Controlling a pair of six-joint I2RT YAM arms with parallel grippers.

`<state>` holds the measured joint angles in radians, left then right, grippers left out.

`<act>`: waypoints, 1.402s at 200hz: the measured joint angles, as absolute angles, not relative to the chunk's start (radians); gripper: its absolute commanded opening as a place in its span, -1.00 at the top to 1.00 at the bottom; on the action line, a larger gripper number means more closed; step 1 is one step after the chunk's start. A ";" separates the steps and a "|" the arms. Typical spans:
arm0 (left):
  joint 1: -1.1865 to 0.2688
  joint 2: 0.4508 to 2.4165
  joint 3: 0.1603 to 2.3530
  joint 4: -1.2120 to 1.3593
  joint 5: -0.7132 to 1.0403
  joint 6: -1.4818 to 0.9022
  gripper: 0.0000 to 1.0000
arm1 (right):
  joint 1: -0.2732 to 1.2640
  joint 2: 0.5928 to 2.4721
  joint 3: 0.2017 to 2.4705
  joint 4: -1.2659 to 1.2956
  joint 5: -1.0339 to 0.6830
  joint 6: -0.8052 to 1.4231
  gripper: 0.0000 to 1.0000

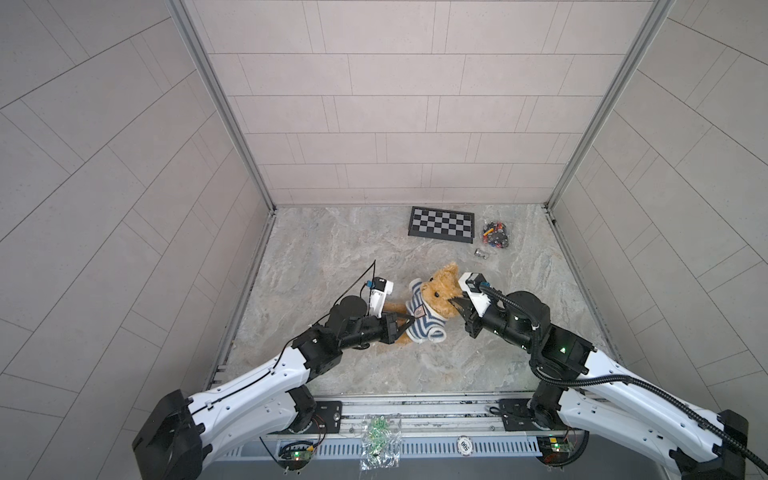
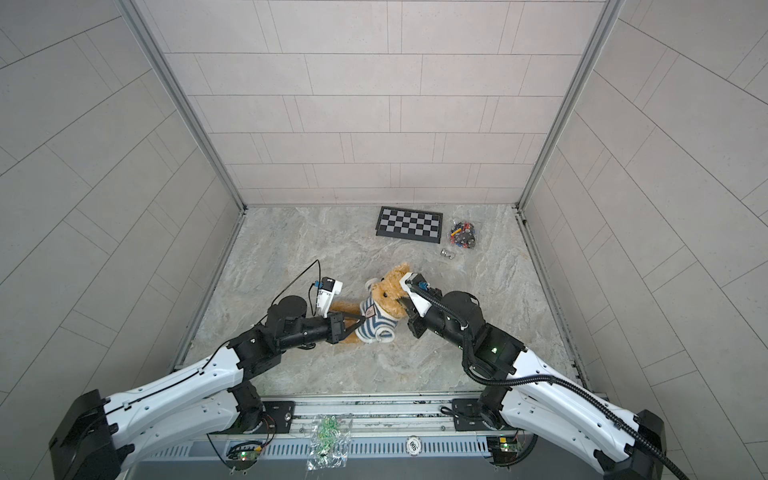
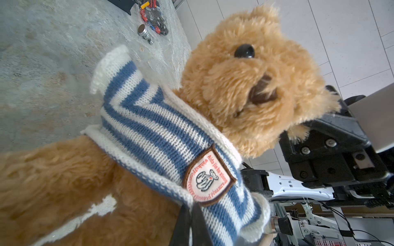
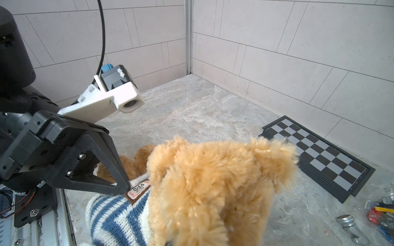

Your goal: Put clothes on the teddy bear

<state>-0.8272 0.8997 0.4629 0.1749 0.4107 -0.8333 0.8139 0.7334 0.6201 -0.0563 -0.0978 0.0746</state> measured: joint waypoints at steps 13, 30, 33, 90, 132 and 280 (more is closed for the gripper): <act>-0.825 0.884 0.453 0.171 0.403 -0.833 1.00 | 0.814 0.725 0.620 -0.057 -0.093 0.075 1.00; -0.818 0.867 0.440 0.164 0.399 -0.833 1.00 | 0.817 0.718 0.620 -0.057 -0.086 0.074 1.00; -0.817 0.864 0.438 0.164 0.399 -0.833 1.00 | 0.818 0.717 0.620 -0.058 -0.084 0.074 1.00; -0.769 0.800 0.393 0.118 0.388 -0.832 1.00 | 0.820 0.706 0.620 -0.073 -0.067 0.074 1.00; -0.719 0.736 0.365 0.068 0.369 -0.831 1.00 | 0.825 0.706 0.620 -0.079 -0.063 0.075 1.00; -0.717 0.850 0.437 0.018 0.386 -0.753 0.90 | 0.824 0.829 0.678 -0.121 -0.003 0.118 1.00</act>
<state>-0.7166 0.8505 0.4366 0.0181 0.3862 -0.7532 0.8242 0.8291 0.6777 -0.1215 -0.0032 0.1181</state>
